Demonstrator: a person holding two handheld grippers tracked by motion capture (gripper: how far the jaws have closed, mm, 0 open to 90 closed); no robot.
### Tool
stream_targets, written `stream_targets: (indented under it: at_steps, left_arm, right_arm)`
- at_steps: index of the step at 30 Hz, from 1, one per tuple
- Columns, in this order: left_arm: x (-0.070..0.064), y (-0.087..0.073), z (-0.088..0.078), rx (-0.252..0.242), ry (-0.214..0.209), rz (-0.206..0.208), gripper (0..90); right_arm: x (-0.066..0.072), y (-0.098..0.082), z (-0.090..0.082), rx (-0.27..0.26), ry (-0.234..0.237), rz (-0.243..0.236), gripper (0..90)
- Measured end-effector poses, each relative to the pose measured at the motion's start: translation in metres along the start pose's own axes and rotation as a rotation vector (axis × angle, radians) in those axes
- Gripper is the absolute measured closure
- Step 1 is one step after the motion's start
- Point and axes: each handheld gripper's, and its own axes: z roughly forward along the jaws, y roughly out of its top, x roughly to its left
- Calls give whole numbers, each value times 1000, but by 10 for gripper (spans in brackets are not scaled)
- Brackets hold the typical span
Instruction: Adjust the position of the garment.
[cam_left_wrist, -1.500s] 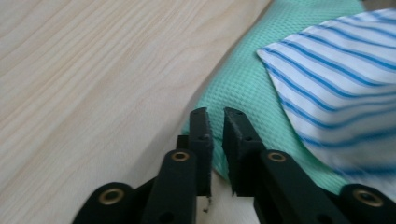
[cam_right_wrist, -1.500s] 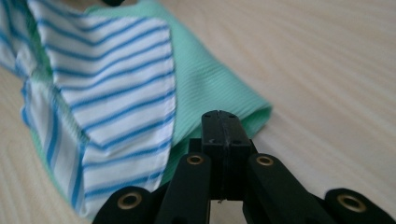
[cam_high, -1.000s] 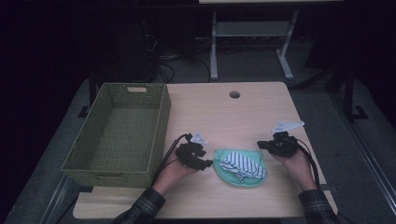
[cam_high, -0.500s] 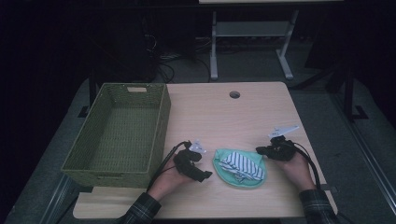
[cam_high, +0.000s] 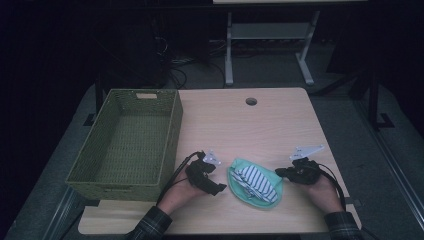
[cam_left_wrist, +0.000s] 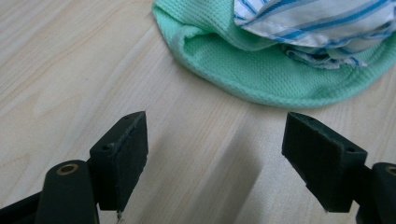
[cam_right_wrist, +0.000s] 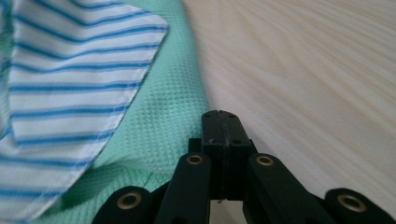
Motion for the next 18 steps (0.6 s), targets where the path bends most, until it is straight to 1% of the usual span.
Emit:
stream_targets:
  at_steps: [2,4,5,6,7,11,12,13,14,16,17,18]
  left_arm:
    - [0,0,0,2,1,1,219]
    - [0,0,0,2,2,1,219]
    - [0,0,0,2,4,2,219]
    - [0,0,0,2,4,2,219]
    - [0,0,0,3,5,2,219]
    - [0,0,0,4,6,3,220]
    - [0,0,0,5,6,2,220]
    - [0,0,0,5,6,2,219]
    - [-1,1,0,6,5,2,220]
    - [-2,1,0,3,2,-2,220]
    - [-1,2,-1,9,1,9,220]
    - [-2,2,-1,6,3,9,220]
  right_arm:
    - [4,-2,-1,4,8,-11,896]
    - [9,-5,-3,12,20,-12,896]
    - [11,-6,-3,5,22,-22,896]
    - [11,-6,-3,5,22,-22,896]
    - [16,-9,-5,5,33,-25,896]
    - [28,-13,-6,9,60,-38,896]
    - [33,-14,-6,10,68,-49,896]
    - [33,-14,-6,10,68,-49,896]
    - [38,-15,-7,-3,73,-67,896]
    - [39,-15,-7,-6,71,-61,896]
    - [38,-15,-8,-14,66,-63,895]
    - [36,-14,-9,-22,55,-49,893]
